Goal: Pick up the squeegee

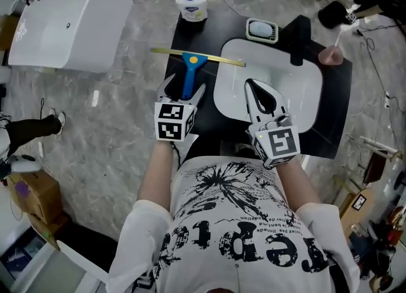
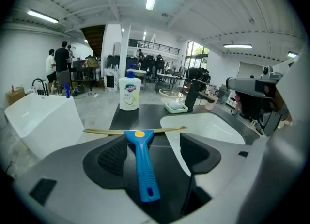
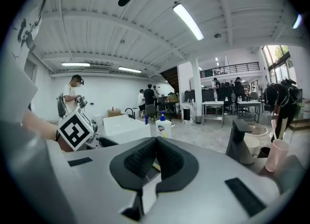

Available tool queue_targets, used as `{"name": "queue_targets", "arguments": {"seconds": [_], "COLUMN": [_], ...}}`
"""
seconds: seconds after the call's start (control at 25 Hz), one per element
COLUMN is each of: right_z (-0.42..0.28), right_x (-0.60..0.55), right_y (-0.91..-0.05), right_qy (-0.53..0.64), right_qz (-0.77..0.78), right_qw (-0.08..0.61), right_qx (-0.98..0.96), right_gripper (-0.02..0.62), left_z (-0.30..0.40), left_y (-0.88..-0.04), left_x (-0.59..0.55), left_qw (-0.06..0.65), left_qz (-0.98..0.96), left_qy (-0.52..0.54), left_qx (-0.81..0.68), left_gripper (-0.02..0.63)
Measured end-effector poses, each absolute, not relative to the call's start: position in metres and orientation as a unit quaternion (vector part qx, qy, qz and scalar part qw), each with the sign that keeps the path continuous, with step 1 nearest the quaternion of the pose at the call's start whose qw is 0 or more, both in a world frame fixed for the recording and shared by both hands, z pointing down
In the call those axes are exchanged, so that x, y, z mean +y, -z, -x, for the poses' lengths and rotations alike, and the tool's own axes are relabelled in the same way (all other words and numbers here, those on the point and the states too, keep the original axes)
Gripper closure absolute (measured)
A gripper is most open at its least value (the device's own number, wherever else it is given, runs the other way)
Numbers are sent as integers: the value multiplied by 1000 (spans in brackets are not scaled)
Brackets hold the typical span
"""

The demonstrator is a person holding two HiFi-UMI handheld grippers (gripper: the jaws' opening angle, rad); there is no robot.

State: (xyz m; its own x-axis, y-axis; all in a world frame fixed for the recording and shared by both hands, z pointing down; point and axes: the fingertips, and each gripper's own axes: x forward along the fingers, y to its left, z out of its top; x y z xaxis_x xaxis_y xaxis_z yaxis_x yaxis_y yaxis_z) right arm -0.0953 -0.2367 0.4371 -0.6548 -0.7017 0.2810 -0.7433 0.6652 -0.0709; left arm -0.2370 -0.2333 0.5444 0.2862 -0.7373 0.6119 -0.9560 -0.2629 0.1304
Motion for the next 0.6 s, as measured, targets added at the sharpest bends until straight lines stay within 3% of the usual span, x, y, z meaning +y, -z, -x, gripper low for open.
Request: {"name": "queue_targets", "arguments": {"seconds": [0.6], "right_z": [61], "right_x": [-291], "right_y": [-504], "right_qy": [-125], "right_qz": [-499], "right_qw": [162], "right_qx": [-842], "right_gripper": [580], "left_z": [249], "left_y": [-650], "left_x": [-291], "left_qw": [324], "left_qz": [-731], "left_qy": [-315], "left_qx": [-511], "left_gripper": [268]}}
